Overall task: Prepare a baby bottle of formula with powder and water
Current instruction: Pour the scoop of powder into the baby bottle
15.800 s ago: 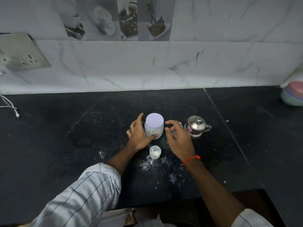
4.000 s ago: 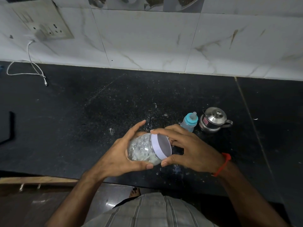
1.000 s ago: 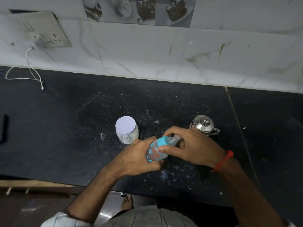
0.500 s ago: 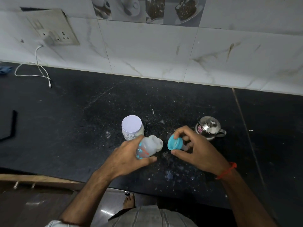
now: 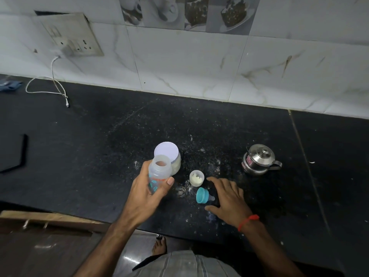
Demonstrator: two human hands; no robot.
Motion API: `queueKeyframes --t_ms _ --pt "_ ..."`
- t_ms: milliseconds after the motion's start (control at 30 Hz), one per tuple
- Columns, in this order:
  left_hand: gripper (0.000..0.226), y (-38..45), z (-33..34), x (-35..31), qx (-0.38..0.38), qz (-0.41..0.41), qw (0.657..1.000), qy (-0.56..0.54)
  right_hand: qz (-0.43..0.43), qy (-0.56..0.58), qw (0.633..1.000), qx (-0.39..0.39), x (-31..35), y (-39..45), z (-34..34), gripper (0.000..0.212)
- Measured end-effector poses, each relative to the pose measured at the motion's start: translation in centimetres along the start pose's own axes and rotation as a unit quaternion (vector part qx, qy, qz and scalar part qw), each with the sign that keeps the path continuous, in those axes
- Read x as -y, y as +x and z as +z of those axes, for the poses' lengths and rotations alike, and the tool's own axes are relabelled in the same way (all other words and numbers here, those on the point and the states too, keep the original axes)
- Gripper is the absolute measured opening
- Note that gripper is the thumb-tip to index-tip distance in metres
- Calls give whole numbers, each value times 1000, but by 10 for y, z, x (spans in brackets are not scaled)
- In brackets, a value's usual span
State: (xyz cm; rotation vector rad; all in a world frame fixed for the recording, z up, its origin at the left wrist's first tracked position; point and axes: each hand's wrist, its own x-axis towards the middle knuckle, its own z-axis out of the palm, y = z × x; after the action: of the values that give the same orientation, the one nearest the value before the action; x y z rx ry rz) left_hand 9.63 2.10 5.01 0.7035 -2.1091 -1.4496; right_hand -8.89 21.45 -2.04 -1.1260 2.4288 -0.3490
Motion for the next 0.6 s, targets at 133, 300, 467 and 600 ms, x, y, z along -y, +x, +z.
queueKeyframes --t_ms 133,300,467,600 --pt "45 -4 -1 3 2 1 1000 4 10 101 991 -82 6 8 -1 87" --pt "45 -8 -1 2 6 -1 1000 4 12 87 993 -78 18 30 8 83" --pt "47 -9 2 1 11 3 1000 3 15 145 983 -111 22 39 16 49" --pt "48 -9 4 3 24 1 1000 -3 4 171 977 -125 19 41 20 50"
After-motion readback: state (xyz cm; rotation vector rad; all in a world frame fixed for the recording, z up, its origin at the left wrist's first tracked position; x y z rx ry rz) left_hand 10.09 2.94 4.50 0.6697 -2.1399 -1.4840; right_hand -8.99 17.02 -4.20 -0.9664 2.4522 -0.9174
